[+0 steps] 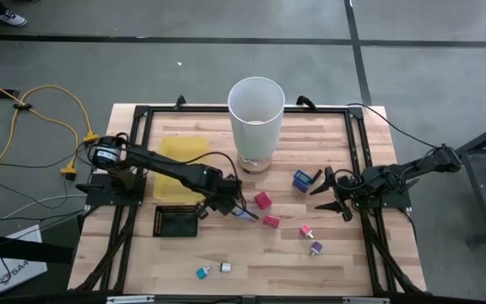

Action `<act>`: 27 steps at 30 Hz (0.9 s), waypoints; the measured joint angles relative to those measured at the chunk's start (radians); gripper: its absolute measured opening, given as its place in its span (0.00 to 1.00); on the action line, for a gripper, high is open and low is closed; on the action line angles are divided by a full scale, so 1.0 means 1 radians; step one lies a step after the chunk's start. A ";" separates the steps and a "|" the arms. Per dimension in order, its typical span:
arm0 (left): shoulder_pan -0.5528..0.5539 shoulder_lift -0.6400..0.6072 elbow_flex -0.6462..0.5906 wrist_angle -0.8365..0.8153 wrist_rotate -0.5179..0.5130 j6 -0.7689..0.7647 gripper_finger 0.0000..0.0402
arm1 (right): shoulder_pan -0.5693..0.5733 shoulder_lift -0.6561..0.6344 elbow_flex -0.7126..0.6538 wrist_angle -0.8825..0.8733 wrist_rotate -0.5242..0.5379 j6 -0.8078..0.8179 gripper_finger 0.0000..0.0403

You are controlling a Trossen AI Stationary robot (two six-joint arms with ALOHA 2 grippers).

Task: Pick & Place Office items
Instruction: Put the left blue digital clock into the black bin

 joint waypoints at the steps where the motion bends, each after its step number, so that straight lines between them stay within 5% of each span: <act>1: 0.000 -0.010 0.000 0.002 0.000 -0.002 0.14 | 0.000 0.000 0.000 0.000 0.000 0.000 0.55; 27: -0.038 -0.368 0.001 -0.016 0.010 -0.034 0.14 | 0.000 0.000 0.000 0.000 0.000 0.000 0.55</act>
